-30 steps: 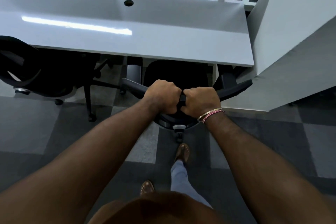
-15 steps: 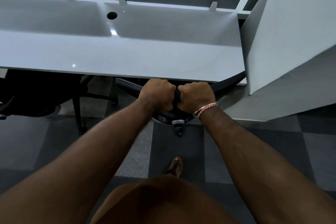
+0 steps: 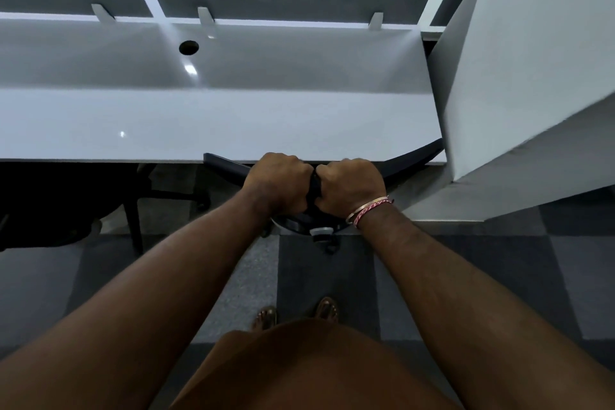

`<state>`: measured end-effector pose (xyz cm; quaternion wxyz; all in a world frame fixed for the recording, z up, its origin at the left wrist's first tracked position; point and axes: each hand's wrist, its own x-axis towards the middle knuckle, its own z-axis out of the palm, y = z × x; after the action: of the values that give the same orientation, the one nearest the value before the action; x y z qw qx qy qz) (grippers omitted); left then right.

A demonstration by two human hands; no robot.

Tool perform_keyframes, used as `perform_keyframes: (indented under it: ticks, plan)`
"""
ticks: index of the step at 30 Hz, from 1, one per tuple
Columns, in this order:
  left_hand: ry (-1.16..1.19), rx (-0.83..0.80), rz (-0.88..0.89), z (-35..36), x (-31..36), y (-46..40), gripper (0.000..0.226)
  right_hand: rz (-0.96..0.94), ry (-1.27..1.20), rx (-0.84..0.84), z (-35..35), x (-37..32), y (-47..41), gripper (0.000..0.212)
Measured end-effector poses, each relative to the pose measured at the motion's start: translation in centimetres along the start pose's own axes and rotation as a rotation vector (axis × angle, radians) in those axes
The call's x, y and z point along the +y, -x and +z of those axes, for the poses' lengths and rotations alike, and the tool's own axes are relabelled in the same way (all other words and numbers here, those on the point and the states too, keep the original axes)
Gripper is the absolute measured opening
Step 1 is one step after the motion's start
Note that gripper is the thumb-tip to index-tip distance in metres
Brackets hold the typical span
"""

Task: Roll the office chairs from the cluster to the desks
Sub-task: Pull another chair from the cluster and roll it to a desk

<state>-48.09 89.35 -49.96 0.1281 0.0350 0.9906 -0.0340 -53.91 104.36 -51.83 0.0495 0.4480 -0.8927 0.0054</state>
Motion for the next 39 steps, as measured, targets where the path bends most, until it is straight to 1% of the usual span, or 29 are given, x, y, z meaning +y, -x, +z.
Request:
perform_keyframes:
  ticks: [4, 8, 10, 13, 15, 19, 21, 24, 28, 33, 37, 39]
  plan:
    - [0.028, 0.018, 0.013, 0.0, 0.1, 0.4, 0.016, 0.012, 0.014, 0.01, -0.1, -0.2, 0.4, 0.026]
    - [0.092, 0.023, 0.027, 0.3, 0.3, 1.1, 0.019, 0.019, 0.025, -0.065, -1.1, -1.0, 0.9, 0.025]
    - [0.156, 0.042, 0.037, 0.3, 0.5, 1.6, 0.024, 0.029, 0.026, -0.096, -1.8, -1.3, 1.4, 0.03]
    - [0.223, 0.097, 0.058, 0.0, 0.9, 2.5, 0.027, 0.09, 0.01, -0.098, -2.8, -1.7, 2.6, 0.036]
    - [0.234, 0.139, 0.074, -0.8, 1.2, 2.9, 0.031, 0.144, -0.035, -0.07, -3.4, -1.7, 3.7, 0.042]
    - [0.212, 0.173, 0.15, -2.7, 2.3, 3.5, 0.047, 0.216, -0.035, -0.009, -5.1, -1.4, 6.1, 0.065]
    - [0.211, 0.199, 0.205, -3.9, 3.4, 3.9, 0.05, 0.258, -0.022, 0.014, -6.5, -1.2, 7.7, 0.067]
    - [0.19, 0.225, 0.319, -6.0, 5.8, 4.4, 0.039, 0.351, -0.035, 0.034, -8.7, -0.7, 10.7, 0.062]
    - [0.121, 0.245, 0.454, -8.5, 10.2, 4.7, 0.04, 0.503, -0.037, 0.055, -11.1, 0.5, 15.6, 0.06]
    - [0.071, 0.299, 0.592, -11.3, 17.6, 5.3, 0.051, 0.626, 0.026, 0.085, -13.9, 2.8, 22.6, 0.055]
    - [0.018, 0.326, 0.706, -13.7, 24.5, 5.5, 0.066, 0.74, 0.062, 0.076, -15.7, 6.2, 28.9, 0.06]
    - [-0.003, 0.333, 0.734, -14.9, 28.0, 5.2, 0.068, 0.787, 0.085, 0.077, -16.7, 7.8, 31.9, 0.06]
